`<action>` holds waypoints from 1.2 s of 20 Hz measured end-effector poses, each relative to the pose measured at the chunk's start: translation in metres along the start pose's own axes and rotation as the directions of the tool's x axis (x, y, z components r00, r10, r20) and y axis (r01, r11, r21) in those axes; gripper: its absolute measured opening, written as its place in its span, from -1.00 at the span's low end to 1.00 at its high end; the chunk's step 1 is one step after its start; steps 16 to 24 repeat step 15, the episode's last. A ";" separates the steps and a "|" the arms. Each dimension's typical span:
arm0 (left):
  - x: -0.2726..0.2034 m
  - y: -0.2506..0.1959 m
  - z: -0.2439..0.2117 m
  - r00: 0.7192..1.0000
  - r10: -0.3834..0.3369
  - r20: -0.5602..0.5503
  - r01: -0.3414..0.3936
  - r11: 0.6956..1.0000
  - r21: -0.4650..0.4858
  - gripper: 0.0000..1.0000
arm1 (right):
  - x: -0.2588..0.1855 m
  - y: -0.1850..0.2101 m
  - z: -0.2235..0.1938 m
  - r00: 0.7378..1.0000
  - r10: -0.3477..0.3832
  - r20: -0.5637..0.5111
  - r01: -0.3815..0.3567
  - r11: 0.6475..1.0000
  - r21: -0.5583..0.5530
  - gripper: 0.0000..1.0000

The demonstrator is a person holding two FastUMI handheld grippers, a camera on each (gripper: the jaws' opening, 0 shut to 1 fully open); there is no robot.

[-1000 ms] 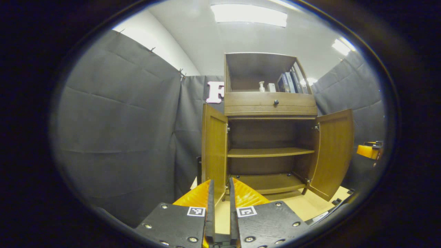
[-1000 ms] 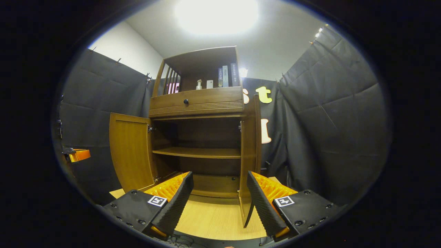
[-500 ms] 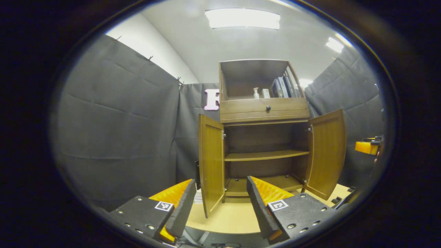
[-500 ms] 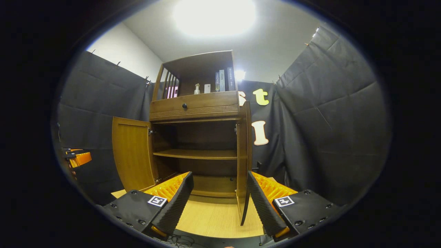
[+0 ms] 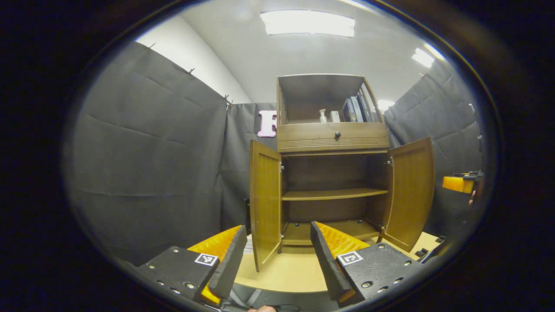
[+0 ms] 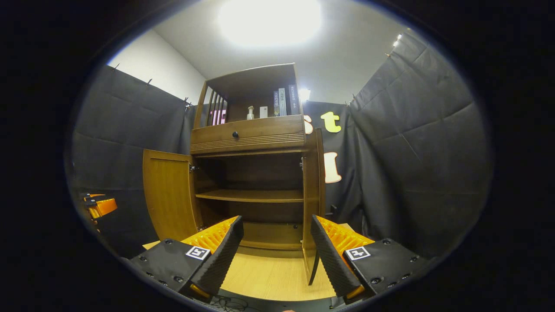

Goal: Open the right door of the double-door shoe cabinet with the right hand, and open the left door with the left hand.

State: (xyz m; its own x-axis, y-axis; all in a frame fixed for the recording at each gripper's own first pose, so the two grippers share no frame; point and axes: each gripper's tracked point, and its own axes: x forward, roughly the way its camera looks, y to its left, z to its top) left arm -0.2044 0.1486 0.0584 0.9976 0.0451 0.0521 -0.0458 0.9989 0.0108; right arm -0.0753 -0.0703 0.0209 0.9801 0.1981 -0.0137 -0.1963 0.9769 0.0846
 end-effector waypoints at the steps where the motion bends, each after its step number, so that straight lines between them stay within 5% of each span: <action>1: 0.001 -0.002 -0.002 1.000 -0.003 -0.004 0.003 1.000 0.001 0.69 | 0.003 0.002 0.001 1.000 0.004 0.005 -0.004 1.000 -0.005 0.95; 24: 0.023 -0.015 -0.009 0.999 -0.032 -0.028 0.032 0.999 0.002 0.69 | 0.014 -0.001 -0.003 1.000 0.002 -0.005 -0.003 1.000 -0.023 0.94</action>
